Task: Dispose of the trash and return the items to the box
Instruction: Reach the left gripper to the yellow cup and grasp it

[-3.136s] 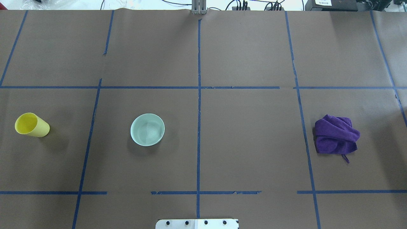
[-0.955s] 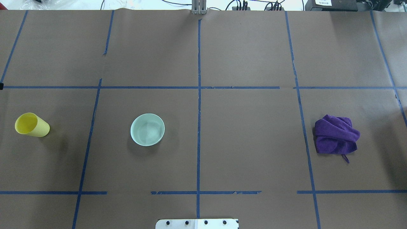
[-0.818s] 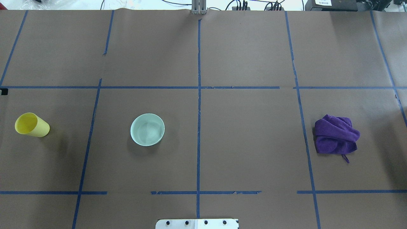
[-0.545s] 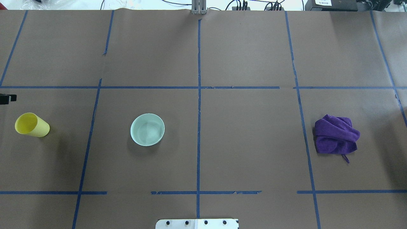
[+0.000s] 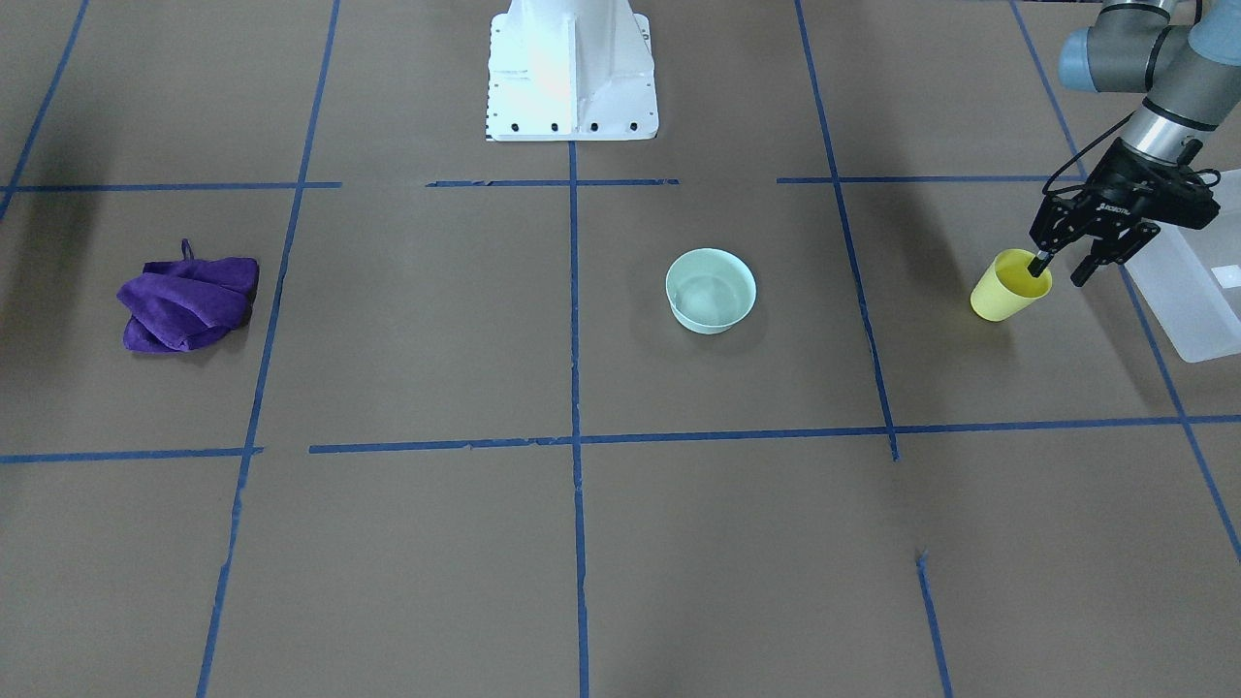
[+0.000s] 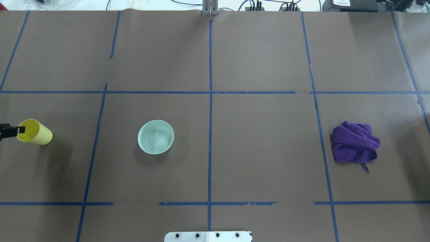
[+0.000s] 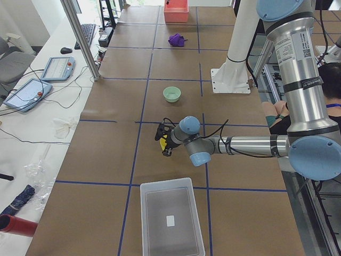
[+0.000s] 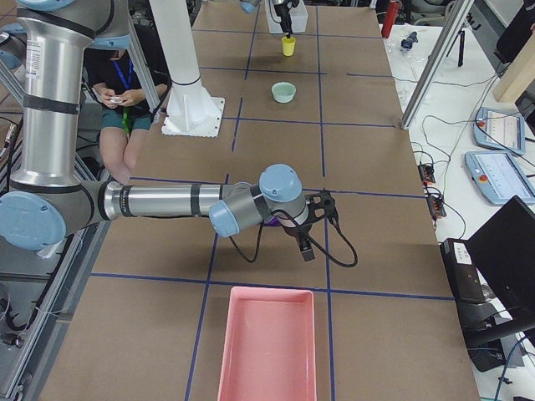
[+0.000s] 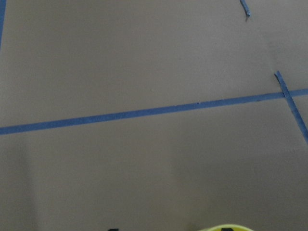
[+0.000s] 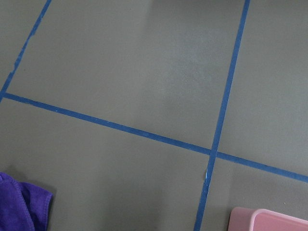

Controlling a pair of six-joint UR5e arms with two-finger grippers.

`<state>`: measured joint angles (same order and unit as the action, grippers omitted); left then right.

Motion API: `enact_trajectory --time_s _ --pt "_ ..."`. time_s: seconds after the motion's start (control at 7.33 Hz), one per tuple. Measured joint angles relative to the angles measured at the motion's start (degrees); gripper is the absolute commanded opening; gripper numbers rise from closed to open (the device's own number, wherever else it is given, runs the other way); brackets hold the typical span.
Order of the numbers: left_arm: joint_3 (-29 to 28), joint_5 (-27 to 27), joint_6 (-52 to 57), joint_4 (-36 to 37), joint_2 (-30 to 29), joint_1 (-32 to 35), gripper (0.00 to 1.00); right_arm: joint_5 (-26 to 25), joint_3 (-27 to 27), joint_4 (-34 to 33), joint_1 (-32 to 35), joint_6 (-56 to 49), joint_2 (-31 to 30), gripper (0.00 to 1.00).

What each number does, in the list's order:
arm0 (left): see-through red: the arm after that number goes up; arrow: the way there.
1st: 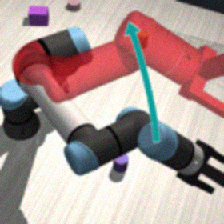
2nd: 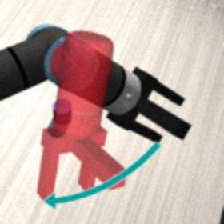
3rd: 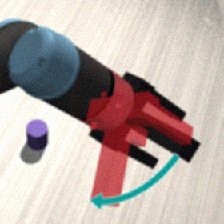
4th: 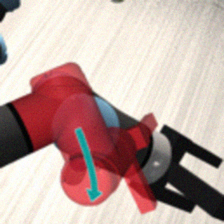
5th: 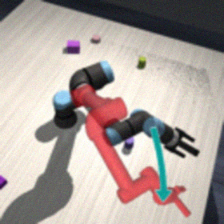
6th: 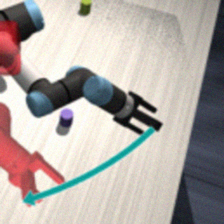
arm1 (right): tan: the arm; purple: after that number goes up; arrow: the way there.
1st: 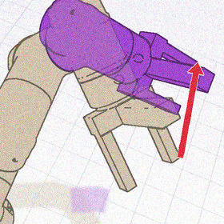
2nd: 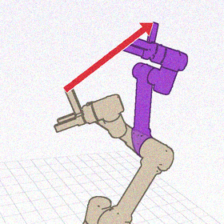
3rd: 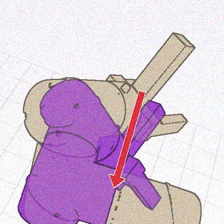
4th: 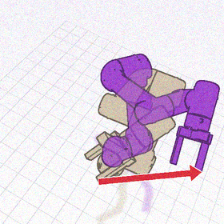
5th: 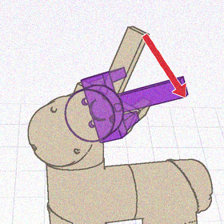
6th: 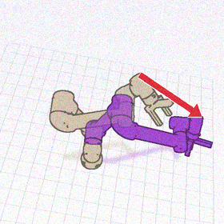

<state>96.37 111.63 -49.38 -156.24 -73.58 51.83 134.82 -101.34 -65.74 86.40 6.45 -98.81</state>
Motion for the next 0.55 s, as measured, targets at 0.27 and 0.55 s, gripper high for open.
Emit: enact_trajectory --time_s 0.27,0.55 --pt "0.0 -0.1 -1.1 0.0 0.1 -0.5 0.0 0.0 0.0 0.0 0.0 0.0 -0.2 1.0" --pt "0.8 0.3 -0.8 0.1 0.0 -0.4 0.0 0.0 0.0 0.1 0.0 0.0 -0.3 1.0"
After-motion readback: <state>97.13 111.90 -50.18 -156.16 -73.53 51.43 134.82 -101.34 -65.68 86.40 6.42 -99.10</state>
